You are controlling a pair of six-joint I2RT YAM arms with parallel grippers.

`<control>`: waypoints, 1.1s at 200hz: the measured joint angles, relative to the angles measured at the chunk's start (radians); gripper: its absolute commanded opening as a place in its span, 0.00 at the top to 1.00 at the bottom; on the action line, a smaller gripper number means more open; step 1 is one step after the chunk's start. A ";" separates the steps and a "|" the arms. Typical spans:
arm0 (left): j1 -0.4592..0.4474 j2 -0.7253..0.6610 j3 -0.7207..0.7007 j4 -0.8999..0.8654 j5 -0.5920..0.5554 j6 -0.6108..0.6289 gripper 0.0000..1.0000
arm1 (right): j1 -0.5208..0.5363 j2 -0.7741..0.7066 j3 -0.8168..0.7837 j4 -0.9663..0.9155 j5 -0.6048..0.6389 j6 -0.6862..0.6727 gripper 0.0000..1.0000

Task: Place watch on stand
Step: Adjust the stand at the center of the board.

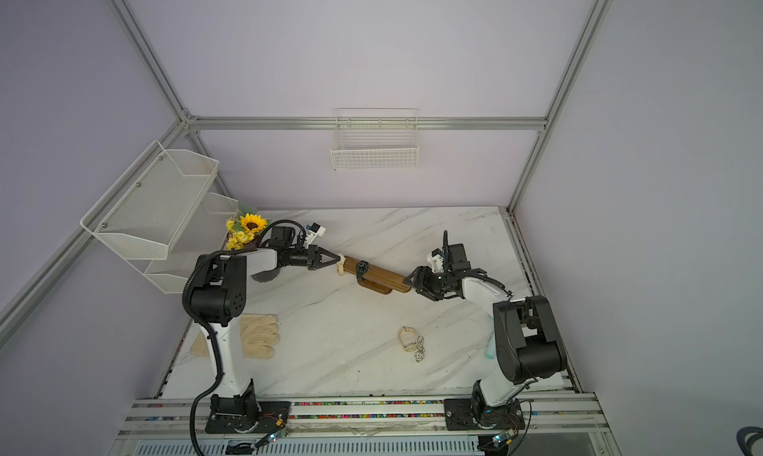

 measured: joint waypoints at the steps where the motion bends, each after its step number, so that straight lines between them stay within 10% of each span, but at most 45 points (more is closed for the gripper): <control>1: 0.000 0.000 0.000 0.000 0.000 0.000 0.91 | 0.000 0.000 -0.002 0.004 0.000 0.002 0.35; 120: 0.002 0.000 0.000 0.000 0.001 0.000 0.91 | 0.016 0.046 -0.096 0.298 -0.100 0.100 0.64; 220: 0.003 0.000 0.000 -0.001 -0.001 0.000 0.91 | -0.012 0.129 0.061 0.203 -0.221 -0.084 0.84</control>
